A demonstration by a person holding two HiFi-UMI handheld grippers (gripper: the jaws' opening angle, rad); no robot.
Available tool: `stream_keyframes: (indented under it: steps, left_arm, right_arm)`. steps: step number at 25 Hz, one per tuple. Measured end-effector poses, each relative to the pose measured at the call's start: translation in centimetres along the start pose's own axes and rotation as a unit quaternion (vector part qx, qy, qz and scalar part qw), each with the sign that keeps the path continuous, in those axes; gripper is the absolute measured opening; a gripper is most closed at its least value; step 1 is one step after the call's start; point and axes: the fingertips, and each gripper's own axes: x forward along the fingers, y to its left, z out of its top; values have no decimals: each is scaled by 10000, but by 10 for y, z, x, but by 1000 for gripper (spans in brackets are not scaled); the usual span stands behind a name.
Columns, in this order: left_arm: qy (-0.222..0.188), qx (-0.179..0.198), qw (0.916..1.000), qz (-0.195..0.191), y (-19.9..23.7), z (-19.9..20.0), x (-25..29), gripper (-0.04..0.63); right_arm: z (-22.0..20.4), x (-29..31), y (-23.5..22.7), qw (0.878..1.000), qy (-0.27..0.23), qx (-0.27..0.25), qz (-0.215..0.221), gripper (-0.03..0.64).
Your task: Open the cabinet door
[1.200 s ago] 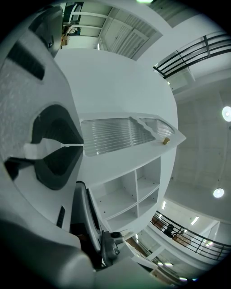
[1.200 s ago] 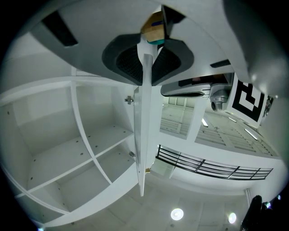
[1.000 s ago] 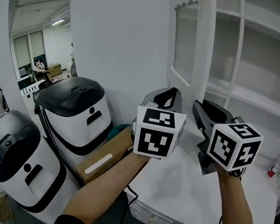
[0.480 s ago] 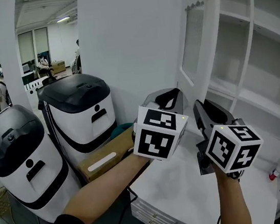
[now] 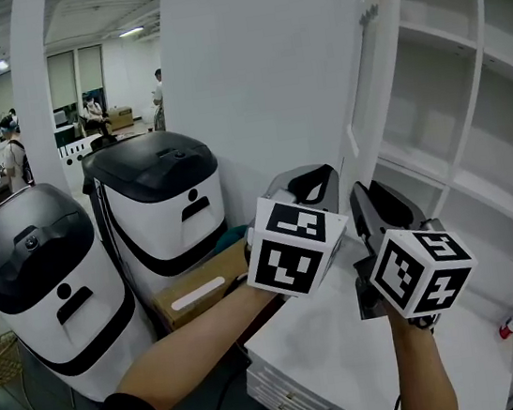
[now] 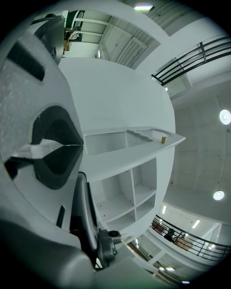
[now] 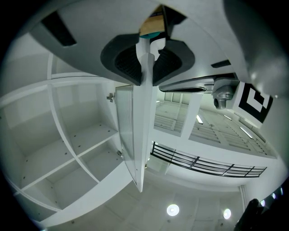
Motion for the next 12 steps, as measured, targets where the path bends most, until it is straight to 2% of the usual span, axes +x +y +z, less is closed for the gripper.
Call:
stream_keyframes:
  steps: [12]
  left_arm:
    - [71,15,9995,321,34,-5,-19,15]
  right_arm:
    - [-1,27,39,9993,0,-91,364,89]
